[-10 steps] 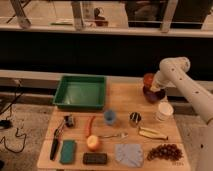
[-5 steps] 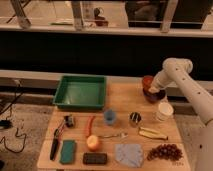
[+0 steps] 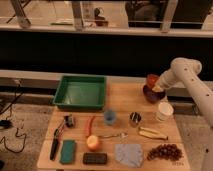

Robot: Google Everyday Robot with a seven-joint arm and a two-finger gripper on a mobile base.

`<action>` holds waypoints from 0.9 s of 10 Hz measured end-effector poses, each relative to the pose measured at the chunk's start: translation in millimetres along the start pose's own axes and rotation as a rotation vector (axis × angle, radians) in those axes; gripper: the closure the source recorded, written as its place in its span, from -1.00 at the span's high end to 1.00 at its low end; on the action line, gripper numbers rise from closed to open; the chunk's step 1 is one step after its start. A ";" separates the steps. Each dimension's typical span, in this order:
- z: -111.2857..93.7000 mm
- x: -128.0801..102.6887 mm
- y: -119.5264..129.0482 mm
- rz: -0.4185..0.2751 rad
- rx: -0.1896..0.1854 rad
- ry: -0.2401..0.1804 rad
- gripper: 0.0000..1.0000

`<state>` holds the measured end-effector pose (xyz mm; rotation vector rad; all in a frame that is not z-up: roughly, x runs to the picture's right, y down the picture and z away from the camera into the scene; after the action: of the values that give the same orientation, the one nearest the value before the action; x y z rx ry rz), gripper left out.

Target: Stack bowls into tray

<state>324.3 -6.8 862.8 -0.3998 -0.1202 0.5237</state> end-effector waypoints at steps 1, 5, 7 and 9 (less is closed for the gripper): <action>1.3 1.5 0.7 0.002 -0.004 0.001 -0.78; 15.6 -5.3 10.1 -0.020 -0.036 0.021 -0.78; 19.3 0.5 11.6 -0.011 -0.050 0.030 -0.78; 19.8 4.8 9.6 0.010 -0.056 0.034 -0.78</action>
<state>319.8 10.0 877.1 -0.4638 -0.1004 0.5238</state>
